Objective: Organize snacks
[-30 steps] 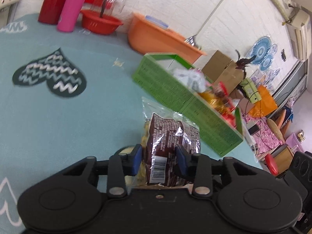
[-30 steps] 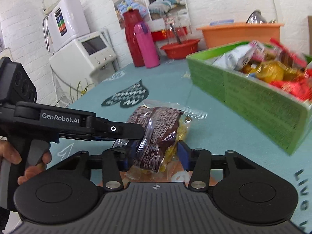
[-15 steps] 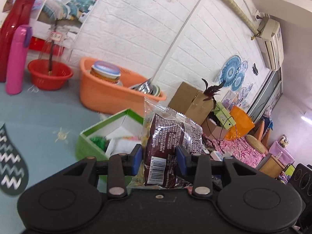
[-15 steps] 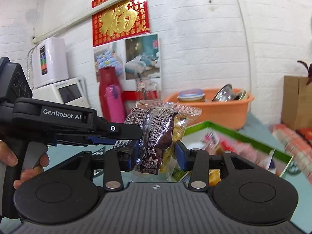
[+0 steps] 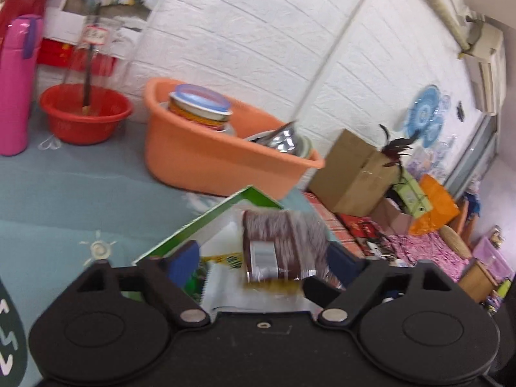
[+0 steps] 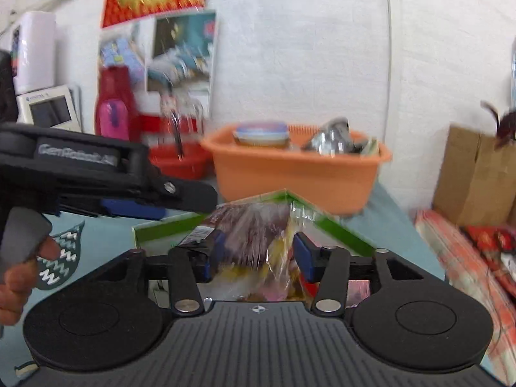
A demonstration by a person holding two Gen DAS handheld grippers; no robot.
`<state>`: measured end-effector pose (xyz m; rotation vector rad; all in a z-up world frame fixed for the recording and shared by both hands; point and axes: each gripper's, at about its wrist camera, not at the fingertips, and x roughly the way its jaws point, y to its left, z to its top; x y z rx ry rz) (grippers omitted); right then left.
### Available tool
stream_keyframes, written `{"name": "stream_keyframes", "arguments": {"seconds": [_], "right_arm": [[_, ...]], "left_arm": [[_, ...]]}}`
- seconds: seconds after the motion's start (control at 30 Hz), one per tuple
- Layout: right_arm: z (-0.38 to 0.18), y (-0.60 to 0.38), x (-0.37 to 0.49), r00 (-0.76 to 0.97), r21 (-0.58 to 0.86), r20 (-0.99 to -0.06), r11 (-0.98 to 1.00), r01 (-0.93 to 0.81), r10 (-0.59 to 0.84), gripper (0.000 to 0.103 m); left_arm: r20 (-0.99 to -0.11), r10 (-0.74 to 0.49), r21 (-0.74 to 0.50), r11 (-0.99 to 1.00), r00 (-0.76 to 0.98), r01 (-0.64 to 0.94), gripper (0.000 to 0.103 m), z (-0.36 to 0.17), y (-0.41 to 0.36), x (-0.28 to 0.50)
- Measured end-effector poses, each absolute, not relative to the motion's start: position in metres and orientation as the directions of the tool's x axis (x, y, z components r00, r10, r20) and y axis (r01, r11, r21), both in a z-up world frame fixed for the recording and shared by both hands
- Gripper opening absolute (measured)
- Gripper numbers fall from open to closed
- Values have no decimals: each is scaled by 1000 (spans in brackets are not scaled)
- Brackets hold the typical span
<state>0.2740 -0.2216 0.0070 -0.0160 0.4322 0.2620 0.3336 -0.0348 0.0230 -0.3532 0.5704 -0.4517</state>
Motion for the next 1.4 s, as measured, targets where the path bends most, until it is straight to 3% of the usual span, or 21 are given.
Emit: {"name": "stream_keyframes", "arguments": {"seconds": [0.07,0.47,0.8,1.1,1.4], "right_arm": [[7,-226,269,875,69,-397,959,-274,278,103],[33,-226,211,912,33,-332,969,-246,243,103],[69,-257,103,943,2,-251,974,-226,220,103],[30,-265,62,919,-1,-343,979,-206,193,103],[1,-265,52,903,-10,-409,989,-148,131,103]], "left_arm": [[-436,-502,-438,843,747,311,103,20,-30,331],[-396,-472,-386,864,788,324,103,60,-28,267],[-430,-355,-233,932,830,278,103,83,-46,165],[-470,-305,-164,952,828,258,103,39,-70,103],[-525,-255,-175,966,812,190,103,12,-71,89]]}}
